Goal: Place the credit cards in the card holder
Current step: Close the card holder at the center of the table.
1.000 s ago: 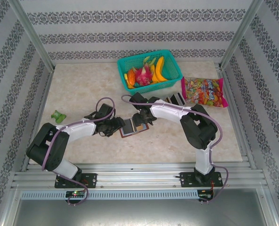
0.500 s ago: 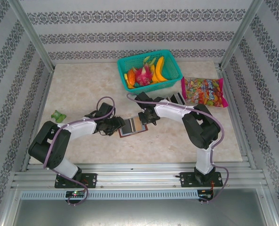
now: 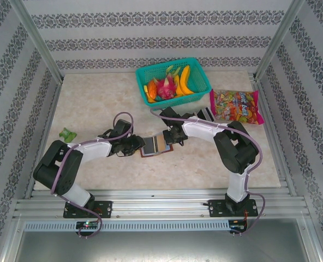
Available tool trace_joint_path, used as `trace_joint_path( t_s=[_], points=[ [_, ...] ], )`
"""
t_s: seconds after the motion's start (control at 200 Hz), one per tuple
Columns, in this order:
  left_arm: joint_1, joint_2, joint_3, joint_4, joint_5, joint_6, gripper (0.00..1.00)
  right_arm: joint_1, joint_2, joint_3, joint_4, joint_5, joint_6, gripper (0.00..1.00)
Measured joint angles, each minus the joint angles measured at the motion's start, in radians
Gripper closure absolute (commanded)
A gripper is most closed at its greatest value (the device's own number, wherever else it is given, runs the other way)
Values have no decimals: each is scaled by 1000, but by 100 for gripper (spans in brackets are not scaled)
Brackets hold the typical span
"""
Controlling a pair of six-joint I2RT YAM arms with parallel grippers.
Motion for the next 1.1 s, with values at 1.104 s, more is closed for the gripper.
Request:
trace_joint_path(
  t_s=[1.104],
  points=[
    [-108,234,226,102,128,7,62,-109,-159,-254,304,-324,255,75]
  ],
)
